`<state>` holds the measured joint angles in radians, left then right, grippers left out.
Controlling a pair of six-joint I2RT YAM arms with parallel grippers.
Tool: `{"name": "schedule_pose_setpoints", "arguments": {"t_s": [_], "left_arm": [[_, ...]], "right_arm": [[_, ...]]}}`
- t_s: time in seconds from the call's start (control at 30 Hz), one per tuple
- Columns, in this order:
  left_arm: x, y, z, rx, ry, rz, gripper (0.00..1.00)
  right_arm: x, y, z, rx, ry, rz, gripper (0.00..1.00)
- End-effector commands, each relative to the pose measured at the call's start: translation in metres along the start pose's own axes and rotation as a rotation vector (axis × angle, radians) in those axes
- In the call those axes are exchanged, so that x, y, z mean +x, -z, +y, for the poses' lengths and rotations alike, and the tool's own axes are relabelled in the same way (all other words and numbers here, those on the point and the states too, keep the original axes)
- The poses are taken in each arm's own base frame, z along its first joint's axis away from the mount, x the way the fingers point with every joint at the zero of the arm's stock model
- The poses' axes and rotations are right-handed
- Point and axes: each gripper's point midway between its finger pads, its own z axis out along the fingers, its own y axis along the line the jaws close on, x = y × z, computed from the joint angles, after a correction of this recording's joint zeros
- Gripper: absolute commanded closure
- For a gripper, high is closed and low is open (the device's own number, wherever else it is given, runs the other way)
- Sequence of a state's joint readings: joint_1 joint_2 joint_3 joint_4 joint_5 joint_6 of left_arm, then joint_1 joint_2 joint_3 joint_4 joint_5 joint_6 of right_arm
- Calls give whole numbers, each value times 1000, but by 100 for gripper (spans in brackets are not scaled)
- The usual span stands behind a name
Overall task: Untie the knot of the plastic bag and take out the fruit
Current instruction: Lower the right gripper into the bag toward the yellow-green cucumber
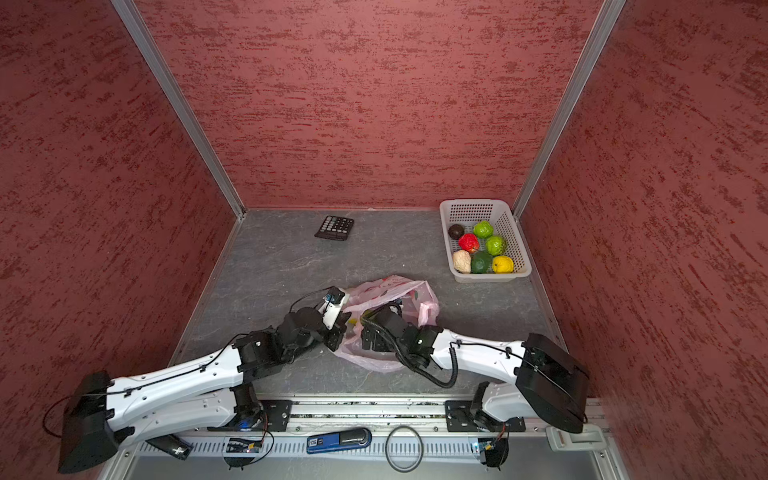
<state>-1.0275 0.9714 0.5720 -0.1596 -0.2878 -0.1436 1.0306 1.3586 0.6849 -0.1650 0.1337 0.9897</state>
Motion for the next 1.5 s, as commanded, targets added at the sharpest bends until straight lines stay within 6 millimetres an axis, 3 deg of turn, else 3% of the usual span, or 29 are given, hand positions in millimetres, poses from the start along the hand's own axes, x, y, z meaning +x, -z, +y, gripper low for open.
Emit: {"name": "schedule_pose_setpoints", "arguments": {"t_s": [0.0, 0.33, 0.8, 1.07, 1.47], "left_arm": [[5, -2, -2, 12, -32, 11, 100], [6, -5, -2, 20, -56, 6, 100], [18, -7, 4, 27, -22, 11, 100], [17, -5, 13, 26, 11, -10, 100], [-3, -6, 13, 81, 84, -90, 100]], "right_arm": [[-26, -9, 6, -24, -145, -80, 2], [-38, -39, 12, -64, -328, -28, 2], [-33, -67, 17, -107, -528, 26, 2], [-42, -76, 36, -224, -641, 30, 7], [-53, -75, 53, -329, -822, 98, 12]]}}
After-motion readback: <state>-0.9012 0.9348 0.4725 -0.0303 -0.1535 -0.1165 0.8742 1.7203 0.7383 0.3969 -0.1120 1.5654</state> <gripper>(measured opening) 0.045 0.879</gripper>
